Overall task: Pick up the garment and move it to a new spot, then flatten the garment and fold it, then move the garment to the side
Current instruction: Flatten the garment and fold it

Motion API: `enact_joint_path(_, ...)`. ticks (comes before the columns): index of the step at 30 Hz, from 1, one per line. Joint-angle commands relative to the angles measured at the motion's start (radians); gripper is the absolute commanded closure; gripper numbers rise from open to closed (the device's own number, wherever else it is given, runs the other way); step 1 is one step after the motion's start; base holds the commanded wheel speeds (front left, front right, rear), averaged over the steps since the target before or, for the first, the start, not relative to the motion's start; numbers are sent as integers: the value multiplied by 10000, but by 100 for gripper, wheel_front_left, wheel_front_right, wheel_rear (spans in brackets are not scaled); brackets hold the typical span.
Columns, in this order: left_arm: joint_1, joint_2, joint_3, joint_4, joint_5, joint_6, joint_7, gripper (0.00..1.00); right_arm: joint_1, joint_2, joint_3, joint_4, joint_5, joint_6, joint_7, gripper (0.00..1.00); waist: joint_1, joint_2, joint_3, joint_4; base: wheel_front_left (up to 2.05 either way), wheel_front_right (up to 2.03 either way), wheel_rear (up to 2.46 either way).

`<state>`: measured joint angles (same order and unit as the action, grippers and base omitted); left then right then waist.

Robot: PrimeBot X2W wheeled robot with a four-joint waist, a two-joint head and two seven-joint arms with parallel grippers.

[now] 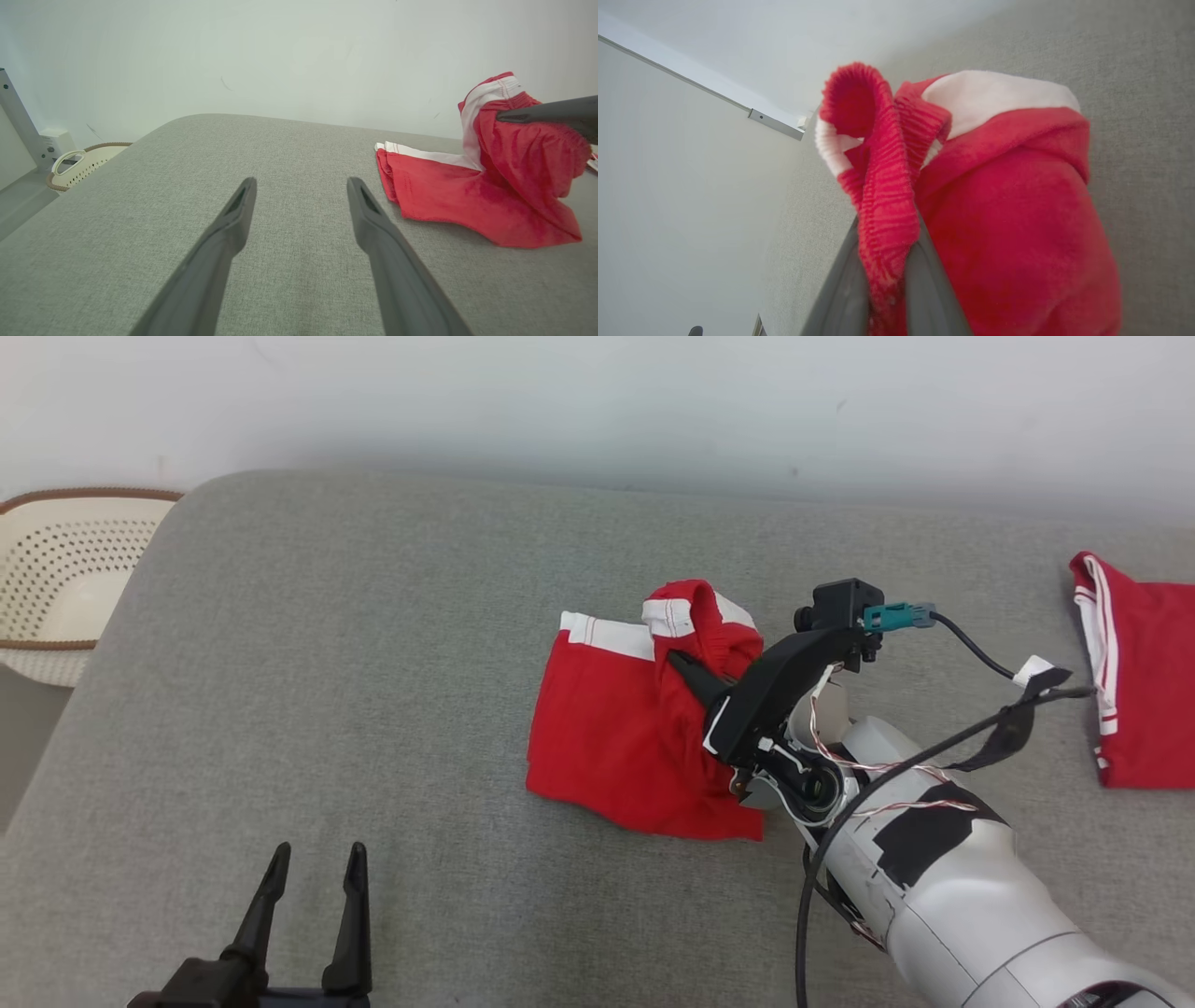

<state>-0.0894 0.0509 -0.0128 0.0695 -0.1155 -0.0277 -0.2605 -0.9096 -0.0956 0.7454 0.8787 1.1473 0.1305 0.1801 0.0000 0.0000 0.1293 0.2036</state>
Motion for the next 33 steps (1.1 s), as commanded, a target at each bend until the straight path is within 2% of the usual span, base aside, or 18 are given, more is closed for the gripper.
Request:
enact_joint_path(1, -111, 3, -53, 56, -54, 23, -35, 0, -145, 81, 69, 116, 59, 3, -18, 100, 0, 0, 78, 148, 0, 0, 0)
enact_joint_path(20, -473, 3, -757, 282, -478, 175, -35, 0, -975, 459, 386, 2252, 607, 3, -445, 100, 0, 0, 473, 914, 0, 0, 0)
enact_joint_path(27, -574, 2, -841, 383, -523, 182, -35, 0, -1017, 465, 718, 2265, 951, 3, -569, 100, 0, 0, 533, 1102, 0, 0, 0)
enact_joint_path(28, -584, 2, -848, 394, -526, 188, -35, 0, -1030, 465, 768, 2282, 975, 3, -601, 95, 0, 0, 532, 1116, 0, 0, 0)
enact_joint_path(29, -585, 2, -852, 405, -532, 185, -35, 0, -1051, 467, 829, 2309, 1008, 3, -672, 73, 0, 0, 529, 1125, 0, 0, 0)
enact_joint_path(30, -586, 2, -853, 414, -533, 184, -35, 0, -1059, 466, 881, 2321, 1052, 3, -690, 16, 0, 0, 523, 1127, 0, 0, 0)
enact_joint_path(31, -584, 2, -828, 434, -526, 188, -35, 0, -1048, 466, 995, 2316, 1096, 3, -771, 0, 0, 0, 502, 1115, 0, 0, 0)
enact_joint_path(33, -545, 2, -775, 456, -485, 197, -35, 0, -1013, 465, 1107, 2290, 1153, 3, -805, 0, 0, 0, 454, 1065, 0, 0, 0)
